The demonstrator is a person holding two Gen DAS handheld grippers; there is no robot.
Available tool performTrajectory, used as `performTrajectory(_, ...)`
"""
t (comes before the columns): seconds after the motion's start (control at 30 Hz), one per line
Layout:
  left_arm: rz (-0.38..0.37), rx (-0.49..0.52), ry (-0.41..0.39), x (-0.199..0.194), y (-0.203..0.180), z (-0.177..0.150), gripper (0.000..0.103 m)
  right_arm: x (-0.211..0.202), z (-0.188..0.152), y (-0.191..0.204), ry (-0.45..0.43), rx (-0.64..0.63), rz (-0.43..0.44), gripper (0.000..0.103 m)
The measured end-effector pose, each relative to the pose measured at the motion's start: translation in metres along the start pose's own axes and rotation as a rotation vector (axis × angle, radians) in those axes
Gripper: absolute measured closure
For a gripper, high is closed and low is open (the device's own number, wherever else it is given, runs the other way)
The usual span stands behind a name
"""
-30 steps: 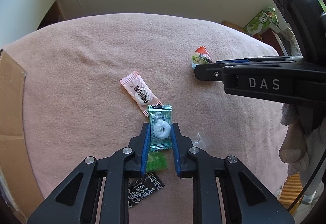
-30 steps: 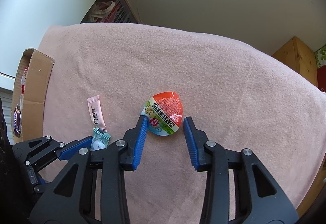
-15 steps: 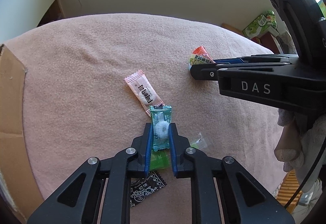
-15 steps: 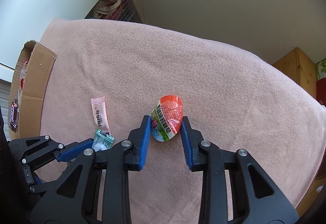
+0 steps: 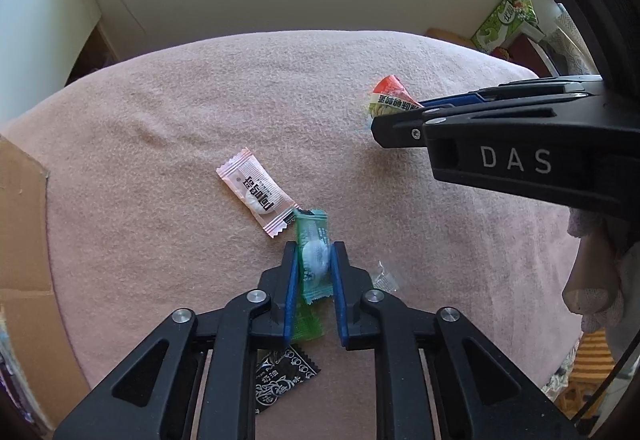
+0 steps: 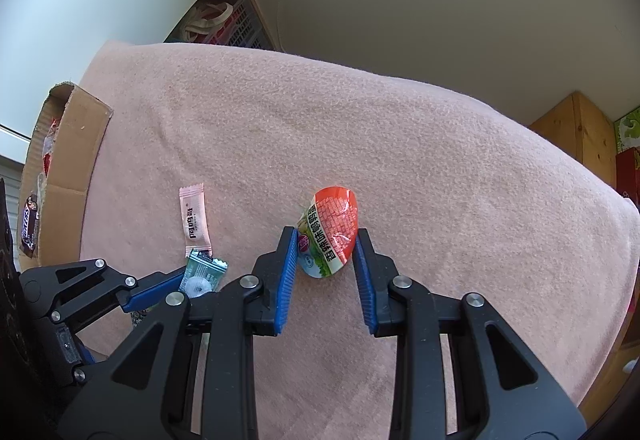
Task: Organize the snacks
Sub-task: 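Carry the mint packet with the left tool while the right tool carries the jelly cup to the box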
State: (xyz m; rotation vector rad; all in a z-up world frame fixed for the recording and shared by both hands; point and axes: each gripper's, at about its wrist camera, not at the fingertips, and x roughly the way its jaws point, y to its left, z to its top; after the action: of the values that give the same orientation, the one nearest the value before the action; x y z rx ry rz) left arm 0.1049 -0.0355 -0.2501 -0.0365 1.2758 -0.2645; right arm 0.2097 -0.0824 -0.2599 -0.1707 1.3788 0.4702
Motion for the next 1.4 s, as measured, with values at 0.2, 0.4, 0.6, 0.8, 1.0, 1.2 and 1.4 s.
performTrajectory(0.2, -0.086, -0.112, -0.027, -0.009, 0.020, -0.003, 0.098, -0.011, -0.004, 0.002, -0.023, -0.003, 0.000, 0.074)
performTrajectory(0.4, -0.101, -0.135, -0.045, -0.020, 0.033, -0.004, 0.098, -0.016, -0.009, 0.002, -0.034, 0.006, 0.005, 0.075)
performTrajectory(0.6, -0.113, -0.170, -0.078, -0.043, 0.052, -0.009, 0.098, -0.029, -0.014, 0.002, -0.040, 0.004, 0.029, 0.075)
performTrajectory(0.8, -0.090, -0.200, -0.119, -0.073, 0.072, -0.015, 0.098, -0.047, -0.013, 0.019, -0.058, -0.025, 0.053, 0.075)
performTrajectory(1.0, -0.057, -0.243, -0.165, -0.101, 0.095, -0.026, 0.098, -0.064, -0.001, 0.055, -0.074, -0.096, 0.082, 0.075)
performTrajectory(1.2, -0.026, -0.306, -0.193, -0.119, 0.121, -0.039, 0.098, -0.072, 0.008, 0.098, -0.083, -0.171, 0.105, 0.075)
performTrajectory(1.4, 0.010, -0.371, -0.218, -0.136, 0.155, -0.058, 0.098, -0.074, 0.016, 0.142, -0.077, -0.247, 0.139, 0.075)
